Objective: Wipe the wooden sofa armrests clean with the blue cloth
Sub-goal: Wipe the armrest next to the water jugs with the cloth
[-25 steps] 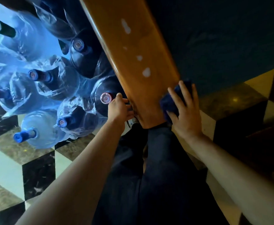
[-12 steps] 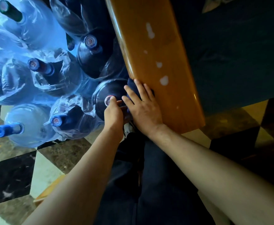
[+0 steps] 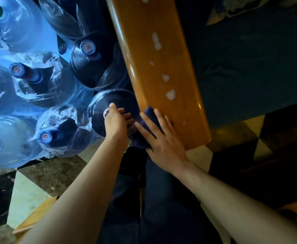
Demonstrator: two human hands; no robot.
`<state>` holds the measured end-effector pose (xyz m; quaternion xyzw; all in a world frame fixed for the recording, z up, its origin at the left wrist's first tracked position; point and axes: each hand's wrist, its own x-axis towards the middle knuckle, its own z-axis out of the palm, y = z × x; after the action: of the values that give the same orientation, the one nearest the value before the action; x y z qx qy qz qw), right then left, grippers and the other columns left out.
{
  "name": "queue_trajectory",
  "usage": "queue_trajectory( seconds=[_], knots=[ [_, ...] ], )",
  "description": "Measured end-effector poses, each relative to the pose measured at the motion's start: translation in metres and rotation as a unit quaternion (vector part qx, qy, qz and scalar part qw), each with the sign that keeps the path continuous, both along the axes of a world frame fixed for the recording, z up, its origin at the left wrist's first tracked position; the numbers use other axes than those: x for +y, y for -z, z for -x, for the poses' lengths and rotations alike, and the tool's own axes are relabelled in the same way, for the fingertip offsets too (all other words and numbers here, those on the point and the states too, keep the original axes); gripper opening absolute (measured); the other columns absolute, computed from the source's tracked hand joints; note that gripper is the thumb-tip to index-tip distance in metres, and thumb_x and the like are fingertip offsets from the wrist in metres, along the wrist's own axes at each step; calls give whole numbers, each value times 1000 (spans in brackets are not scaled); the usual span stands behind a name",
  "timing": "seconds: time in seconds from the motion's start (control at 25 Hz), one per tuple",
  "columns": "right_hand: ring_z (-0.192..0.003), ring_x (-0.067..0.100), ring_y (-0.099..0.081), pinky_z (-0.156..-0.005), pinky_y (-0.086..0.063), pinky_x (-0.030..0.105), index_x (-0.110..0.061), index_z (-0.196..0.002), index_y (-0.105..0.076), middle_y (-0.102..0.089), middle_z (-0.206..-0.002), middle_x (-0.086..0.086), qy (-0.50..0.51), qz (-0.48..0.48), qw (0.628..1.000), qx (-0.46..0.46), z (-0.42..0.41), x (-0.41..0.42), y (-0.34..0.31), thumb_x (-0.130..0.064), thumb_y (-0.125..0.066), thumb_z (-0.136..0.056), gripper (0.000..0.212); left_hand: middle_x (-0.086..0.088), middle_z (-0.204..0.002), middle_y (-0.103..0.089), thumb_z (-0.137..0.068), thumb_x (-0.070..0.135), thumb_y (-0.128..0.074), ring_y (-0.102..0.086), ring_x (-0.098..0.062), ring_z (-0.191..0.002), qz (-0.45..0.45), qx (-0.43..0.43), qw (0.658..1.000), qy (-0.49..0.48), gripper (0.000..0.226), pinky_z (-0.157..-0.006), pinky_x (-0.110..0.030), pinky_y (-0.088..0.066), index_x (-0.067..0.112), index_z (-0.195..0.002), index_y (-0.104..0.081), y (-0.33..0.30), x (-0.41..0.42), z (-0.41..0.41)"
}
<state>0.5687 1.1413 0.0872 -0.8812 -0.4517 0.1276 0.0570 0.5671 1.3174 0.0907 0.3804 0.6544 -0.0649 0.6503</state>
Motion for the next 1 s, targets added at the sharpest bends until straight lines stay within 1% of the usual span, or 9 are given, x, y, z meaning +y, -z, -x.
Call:
queue_trajectory(
  seconds=[0.12,0.28,0.36,0.48,0.6,0.72,0.84,0.92,1.0],
  knots=[
    [-159,35,-3,-126,-14,56,-23,-163,-21,-12,-172,3,160,8,987,27,16,-66,-4,-51,-62,-89,89,-10,-104,-70,-105,49,-32,-69,-28,-93,17,-10,999,36,50,-78,-41,-58,10,-119,-61,-1,-11,-5],
    [-157,38,-13,-124,-19,57,-18,-160,-30,-22,-170,8,336,-13,942,2,-42,-34,3,-66,-48,-96,82,-14,-98,-77,-104,50,-29,-69,-34,-90,-20,-19,994,104,56,-94,-49,-57,11,-96,-69,-3,-28,-16],
    [-156,39,-13,-124,-20,56,-19,-160,-29,-22,-170,8,322,-27,946,3,-87,3,9,-73,-46,-93,87,-14,-98,-77,-103,53,-29,-70,-34,-90,-34,-12,993,111,58,-95,-53,-57,12,-96,-70,-1,-25,-19],
    [-156,41,-13,-123,-20,58,-21,-160,-29,-22,-170,8,272,-44,961,-9,-152,58,16,-79,-42,-89,92,-11,-101,-74,-101,54,-32,-71,-29,-92,-16,-16,996,82,54,-91,-50,-58,13,-111,-66,4,-8,-22],
    [-156,42,-12,-124,-16,59,-21,-160,-28,-24,-169,9,291,-37,955,-36,-164,102,20,-74,-40,-91,88,-11,-104,-70,-103,52,-32,-68,-30,-99,-24,-14,998,65,52,-94,-50,-56,12,-116,-62,7,6,-24],
    [-158,37,-6,-126,-12,57,-21,-162,-22,-18,-171,5,187,-48,981,-8,-113,80,19,-62,-44,-96,81,-12,-100,-69,-105,50,-32,-66,-31,-100,-32,-22,998,47,53,-94,-51,-54,8,-118,-61,7,18,-30],
    [-159,30,-2,-124,-17,59,-23,-162,-24,-15,-172,-1,98,-50,993,37,-78,2,12,-55,-53,-94,80,-13,-98,-70,-104,49,-33,-68,-35,-96,-30,-37,998,49,48,-84,-45,-56,12,-104,-63,3,17,-41],
    [-159,28,-5,-125,-19,56,-23,-160,-27,-17,-171,-2,152,-55,986,38,-87,-26,7,-56,-56,-94,79,-14,-98,-72,-100,50,-33,-68,-37,-92,-36,-35,997,56,50,-81,-46,-57,10,-100,-64,0,9,-51],
    [-155,27,-20,-122,-26,40,-23,-157,-33,-27,-167,2,267,-90,957,66,-116,-11,10,-60,-59,-93,78,-6,-95,-67,-99,50,-33,-64,-27,-87,-66,-22,994,84,49,-75,-42,-51,11,-106,-62,-1,4,-60]
  ],
)
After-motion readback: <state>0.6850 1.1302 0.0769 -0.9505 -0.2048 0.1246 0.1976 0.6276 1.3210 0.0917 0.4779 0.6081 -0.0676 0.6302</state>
